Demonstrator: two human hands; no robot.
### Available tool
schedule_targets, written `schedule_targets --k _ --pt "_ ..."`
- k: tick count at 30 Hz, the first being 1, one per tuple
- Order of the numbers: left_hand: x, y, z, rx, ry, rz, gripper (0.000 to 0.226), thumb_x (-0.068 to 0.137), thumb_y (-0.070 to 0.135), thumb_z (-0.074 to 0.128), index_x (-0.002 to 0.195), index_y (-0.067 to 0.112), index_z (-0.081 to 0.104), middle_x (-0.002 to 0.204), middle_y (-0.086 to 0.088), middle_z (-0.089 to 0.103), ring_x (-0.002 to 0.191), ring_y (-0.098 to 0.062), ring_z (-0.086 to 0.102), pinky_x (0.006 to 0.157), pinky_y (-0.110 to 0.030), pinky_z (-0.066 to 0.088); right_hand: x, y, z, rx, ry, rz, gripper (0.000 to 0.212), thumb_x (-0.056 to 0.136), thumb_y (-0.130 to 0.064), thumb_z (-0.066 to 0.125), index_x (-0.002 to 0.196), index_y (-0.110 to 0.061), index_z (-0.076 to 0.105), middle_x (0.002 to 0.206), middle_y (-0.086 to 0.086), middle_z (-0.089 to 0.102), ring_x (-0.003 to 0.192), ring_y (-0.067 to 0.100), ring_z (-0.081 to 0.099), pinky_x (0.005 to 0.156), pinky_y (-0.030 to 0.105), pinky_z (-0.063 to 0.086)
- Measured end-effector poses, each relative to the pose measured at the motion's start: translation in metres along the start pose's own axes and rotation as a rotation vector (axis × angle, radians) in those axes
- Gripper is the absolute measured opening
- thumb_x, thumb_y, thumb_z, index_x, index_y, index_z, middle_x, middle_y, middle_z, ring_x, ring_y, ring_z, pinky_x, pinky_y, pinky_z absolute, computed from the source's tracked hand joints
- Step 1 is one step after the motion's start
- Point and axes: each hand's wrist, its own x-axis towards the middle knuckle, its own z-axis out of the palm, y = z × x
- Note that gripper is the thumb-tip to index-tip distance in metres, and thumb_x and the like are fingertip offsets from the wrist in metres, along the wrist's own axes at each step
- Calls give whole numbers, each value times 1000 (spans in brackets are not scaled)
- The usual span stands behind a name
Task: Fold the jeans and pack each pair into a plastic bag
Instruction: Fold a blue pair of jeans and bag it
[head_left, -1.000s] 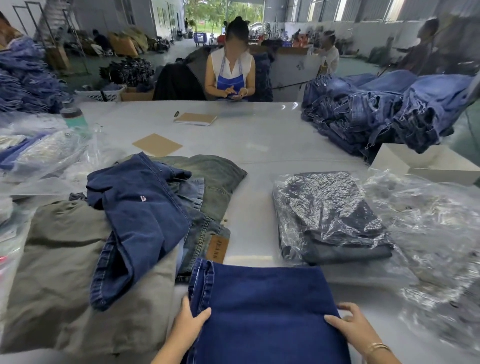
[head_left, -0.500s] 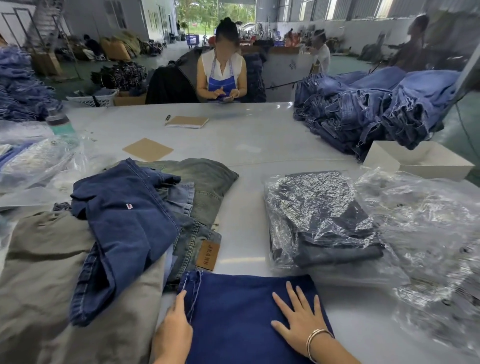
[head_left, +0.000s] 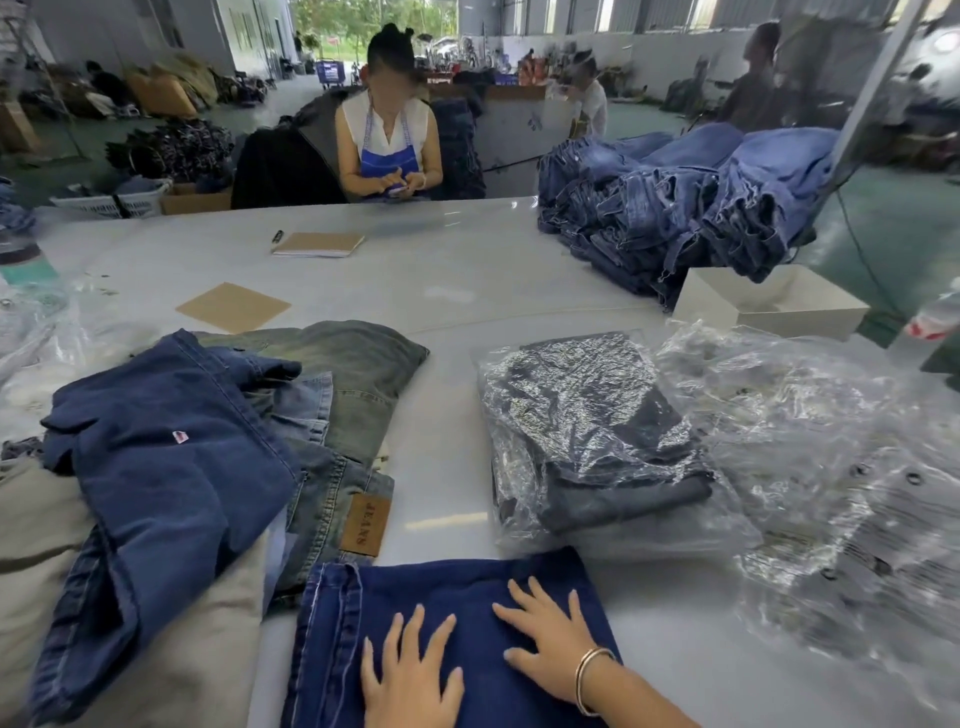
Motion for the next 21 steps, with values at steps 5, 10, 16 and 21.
schedule_targets --k 5,10,16,21 --pt "21 28 -3 -17 -121 2 63 90 28 39 147 42 16 159 6 2 146 -15 3 117 -36 3 -13 25 -54 423 327 -33 26 94 -13 53 114 -15 68 122 0 64 118 14 56 98 11 34" --pt "31 72 -3 -56 -116 205 69 88 14 36 150 35 16 160 5 -2 146 -11 -3 118 -31 -1 -30 70 -127 543 854 16 21 86 5 58 90 -10 73 78 5 71 67 13 64 68 16 49" --pt "45 108 5 -50 -151 113 55 97 48 29 149 36 13 158 5 -3 145 -16 4 117 -49 -5 -30 146 -178 320 1104 288 25 86 7 51 102 -1 68 100 18 66 96 31 57 82 32 43" --pt "61 121 18 30 -293 40 61 95 54 24 150 37 3 159 0 -12 146 -24 -7 111 -64 -10 -8 199 -193 71 744 572 45 89 -3 52 133 -8 47 143 14 40 130 30 41 108 38 34"
